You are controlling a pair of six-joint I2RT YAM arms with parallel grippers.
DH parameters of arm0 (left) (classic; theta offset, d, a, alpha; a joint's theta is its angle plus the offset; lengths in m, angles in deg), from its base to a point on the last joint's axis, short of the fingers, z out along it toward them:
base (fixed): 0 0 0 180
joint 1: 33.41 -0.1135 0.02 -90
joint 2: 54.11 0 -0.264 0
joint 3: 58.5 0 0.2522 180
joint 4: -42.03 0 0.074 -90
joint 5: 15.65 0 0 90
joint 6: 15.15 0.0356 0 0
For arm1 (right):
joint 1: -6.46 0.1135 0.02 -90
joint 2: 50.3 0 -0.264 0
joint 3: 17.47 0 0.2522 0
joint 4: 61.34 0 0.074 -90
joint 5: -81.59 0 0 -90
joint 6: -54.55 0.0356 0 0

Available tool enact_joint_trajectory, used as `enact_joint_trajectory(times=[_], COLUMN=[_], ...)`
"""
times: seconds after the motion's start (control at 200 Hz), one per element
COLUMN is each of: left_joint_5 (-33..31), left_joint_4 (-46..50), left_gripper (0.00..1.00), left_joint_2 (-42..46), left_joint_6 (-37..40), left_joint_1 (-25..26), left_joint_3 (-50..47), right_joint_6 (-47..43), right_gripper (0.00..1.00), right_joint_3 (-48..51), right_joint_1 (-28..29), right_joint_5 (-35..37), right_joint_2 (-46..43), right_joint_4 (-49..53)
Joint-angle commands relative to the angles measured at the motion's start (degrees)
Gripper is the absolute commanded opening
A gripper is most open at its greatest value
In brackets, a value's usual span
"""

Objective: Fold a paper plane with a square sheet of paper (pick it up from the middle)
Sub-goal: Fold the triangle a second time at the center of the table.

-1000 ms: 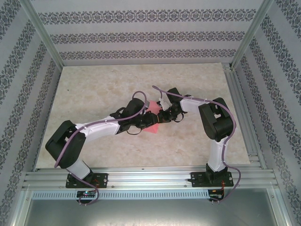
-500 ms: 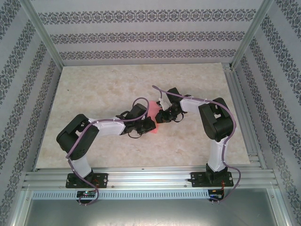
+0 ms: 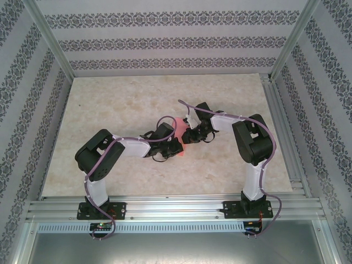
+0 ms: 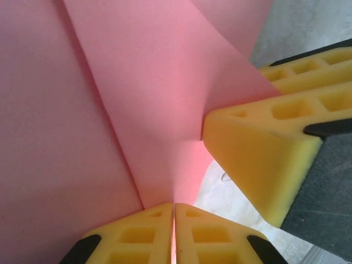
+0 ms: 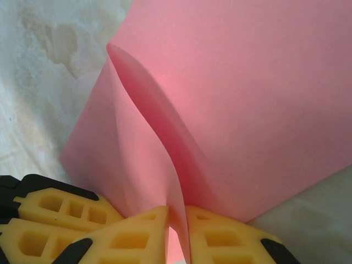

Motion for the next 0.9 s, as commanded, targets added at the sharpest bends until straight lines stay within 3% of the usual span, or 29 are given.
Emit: enact_joint_trajectory(times=[0.0, 0.09, 0.25, 0.38, 0.694, 0.894], left_joint_5=[-0.8, -1.9, -2.8, -1.6, -0.4, -1.2], left_joint_4=[-2.0, 0.2, 3.3, 2.3, 3.9, 5.8], left_gripper=[0.11, 0.11, 0.12, 0.13, 0.18, 0.17], left_joint_2=[-2.2, -0.8, 0.7, 1.1, 3.5, 3.0], left_joint_6=[-1.5, -0.5, 1.7, 1.7, 5.1, 7.1], left_joint_1=[0.1, 0.1, 0.0, 0.1, -0.6, -2.4], left_joint_3=[-0.9, -1.0, 0.7, 1.6, 6.7, 8.8], right_joint_6=[-1.0, -0.7, 2.0, 5.3, 9.6, 13.8], right_gripper=[0.17, 0.17, 0.34, 0.34, 0.16, 0.12], right_joint_3=[-0.6, -0.8, 0.3, 3.9, 11.2, 15.8], right_joint_1=[0.0, 0.0, -1.0, -3.9, -4.7, -3.1], right_joint_5=[0.0, 0.8, 5.0, 7.4, 4.6, 4.6], right_joint_2=[-0.9, -1.6, -7.2, -13.2, -18.9, -22.4], right_joint_4=[-0.4, -0.3, -2.0, -5.0, -8.0, -12.0])
